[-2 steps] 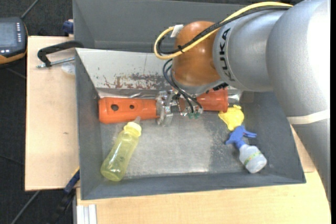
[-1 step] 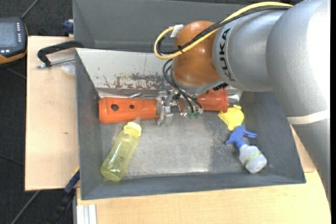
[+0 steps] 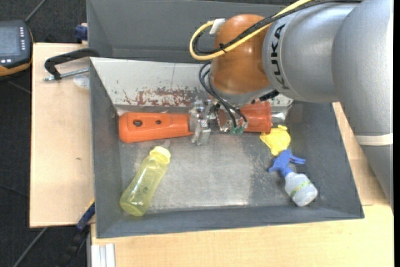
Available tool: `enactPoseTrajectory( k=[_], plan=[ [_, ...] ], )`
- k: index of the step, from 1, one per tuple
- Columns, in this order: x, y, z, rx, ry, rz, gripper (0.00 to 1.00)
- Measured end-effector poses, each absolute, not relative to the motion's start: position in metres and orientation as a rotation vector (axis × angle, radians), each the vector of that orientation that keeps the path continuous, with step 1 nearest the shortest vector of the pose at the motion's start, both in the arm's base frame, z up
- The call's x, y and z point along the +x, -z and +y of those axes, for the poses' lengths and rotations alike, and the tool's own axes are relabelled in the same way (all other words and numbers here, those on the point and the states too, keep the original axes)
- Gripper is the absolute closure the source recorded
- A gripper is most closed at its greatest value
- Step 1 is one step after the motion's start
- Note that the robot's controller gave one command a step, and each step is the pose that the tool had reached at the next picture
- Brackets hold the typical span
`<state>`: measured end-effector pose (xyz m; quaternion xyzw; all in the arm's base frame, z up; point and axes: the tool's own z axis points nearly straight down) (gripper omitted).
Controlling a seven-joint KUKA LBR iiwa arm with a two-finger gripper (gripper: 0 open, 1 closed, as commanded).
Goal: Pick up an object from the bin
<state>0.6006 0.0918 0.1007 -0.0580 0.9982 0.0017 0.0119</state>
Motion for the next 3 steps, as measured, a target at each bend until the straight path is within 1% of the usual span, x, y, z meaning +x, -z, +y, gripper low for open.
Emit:
enactPoseTrajectory(
  k=[2,3],
  plan=[
    [0.6,-0.159,0.083,-0.201,-0.006,3.108,1.0],
    [0.581,-0.217,0.087,-0.211,-0.008,3.094,1.0]
  ],
)
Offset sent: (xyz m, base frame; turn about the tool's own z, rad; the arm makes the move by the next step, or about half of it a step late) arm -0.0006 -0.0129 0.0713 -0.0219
